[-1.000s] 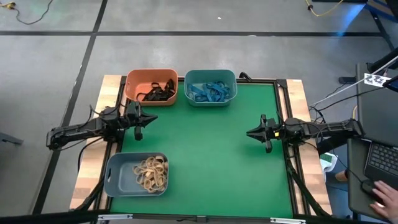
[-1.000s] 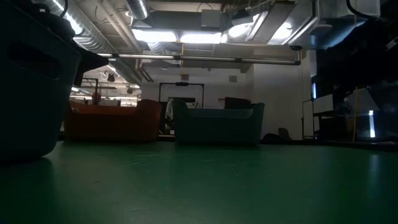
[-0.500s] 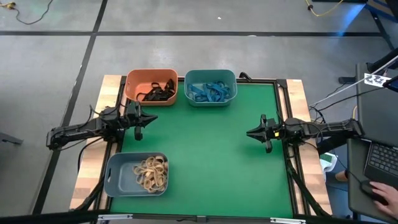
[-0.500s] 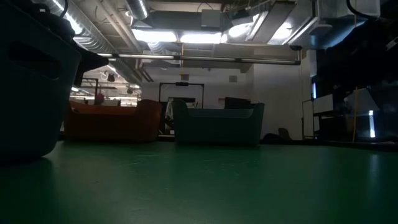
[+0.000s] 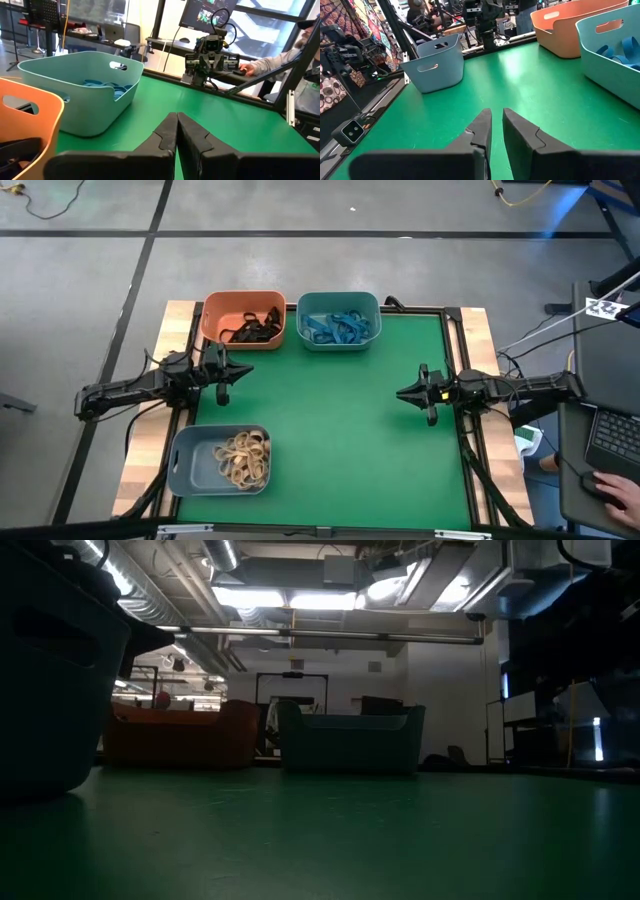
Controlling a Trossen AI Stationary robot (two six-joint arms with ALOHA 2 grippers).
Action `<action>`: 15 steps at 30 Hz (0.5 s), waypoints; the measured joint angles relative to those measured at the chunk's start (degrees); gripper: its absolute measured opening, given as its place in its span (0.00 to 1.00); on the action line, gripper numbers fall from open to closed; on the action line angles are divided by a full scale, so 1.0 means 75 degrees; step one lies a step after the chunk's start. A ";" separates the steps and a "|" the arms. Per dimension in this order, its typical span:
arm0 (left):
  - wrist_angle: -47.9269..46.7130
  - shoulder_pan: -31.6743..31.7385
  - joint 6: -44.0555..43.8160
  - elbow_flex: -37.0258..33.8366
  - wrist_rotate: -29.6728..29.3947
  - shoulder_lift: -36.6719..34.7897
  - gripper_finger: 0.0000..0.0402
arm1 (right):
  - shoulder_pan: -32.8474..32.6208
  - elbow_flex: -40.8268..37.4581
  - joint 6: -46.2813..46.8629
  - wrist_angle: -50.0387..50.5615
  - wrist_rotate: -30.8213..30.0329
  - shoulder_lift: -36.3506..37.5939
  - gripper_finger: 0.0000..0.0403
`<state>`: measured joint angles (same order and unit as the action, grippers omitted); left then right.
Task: Sort rubber bands into baskets
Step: Return to Home Position
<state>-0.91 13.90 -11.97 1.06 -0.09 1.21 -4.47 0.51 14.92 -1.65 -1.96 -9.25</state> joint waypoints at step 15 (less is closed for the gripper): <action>0.0000 -0.0001 0.0023 0.0000 0.0001 0.0000 0.01 | 0.0000 0.0000 0.0000 0.0003 -0.0001 0.0000 0.12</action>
<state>-0.91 13.89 -11.80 1.06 -0.09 1.21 -4.47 0.51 14.92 -1.63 -1.97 -9.25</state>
